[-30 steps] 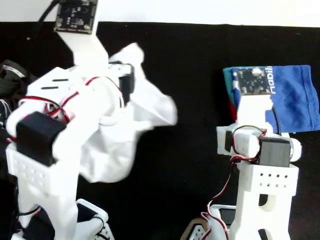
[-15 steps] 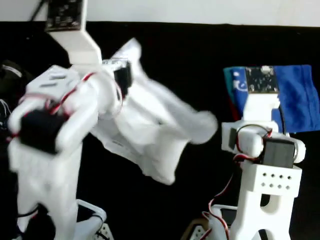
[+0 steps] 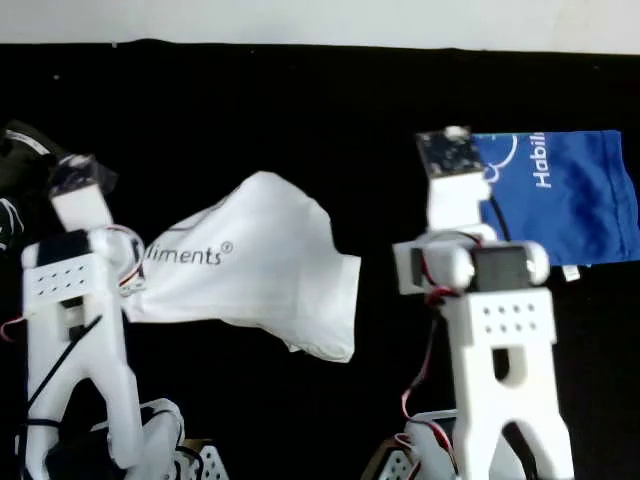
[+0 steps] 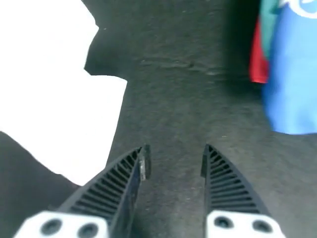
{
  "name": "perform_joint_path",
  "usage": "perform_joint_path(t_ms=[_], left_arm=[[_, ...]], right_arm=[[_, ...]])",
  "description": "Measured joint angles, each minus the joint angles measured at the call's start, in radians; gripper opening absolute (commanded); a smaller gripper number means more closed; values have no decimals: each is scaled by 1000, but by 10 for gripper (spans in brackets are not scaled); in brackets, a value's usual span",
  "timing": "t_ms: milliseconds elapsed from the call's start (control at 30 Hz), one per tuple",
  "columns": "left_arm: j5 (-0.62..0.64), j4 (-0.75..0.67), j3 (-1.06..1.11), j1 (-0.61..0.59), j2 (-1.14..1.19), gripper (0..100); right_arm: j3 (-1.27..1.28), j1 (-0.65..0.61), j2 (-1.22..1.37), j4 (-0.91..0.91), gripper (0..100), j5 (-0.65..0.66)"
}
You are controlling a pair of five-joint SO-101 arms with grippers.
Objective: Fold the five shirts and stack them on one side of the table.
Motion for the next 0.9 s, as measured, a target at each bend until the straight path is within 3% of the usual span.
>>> perform_joint_path(t_ms=[100, 300, 400, 600, 800, 900], left_arm=[[-3, -2, 5, -26, -2, 14], [-3, -2, 9, -37, -2, 14], [-3, 5, 9, -48, -2, 31], [-3, 14, 9, -114, -2, 199], [-3, 14, 9, -167, -2, 199], [-3, 14, 9, -175, -2, 199]], right_arm=[[0, -71, 97, -41, 178, -20], [0, -261, 238, -121, 297, -26], [6, -362, 284, -150, 296, -26], [9, -496, 411, -239, 296, -26], [9, -600, 600, -336, 293, -28], [-25, -632, 692, -339, 174, -28]])
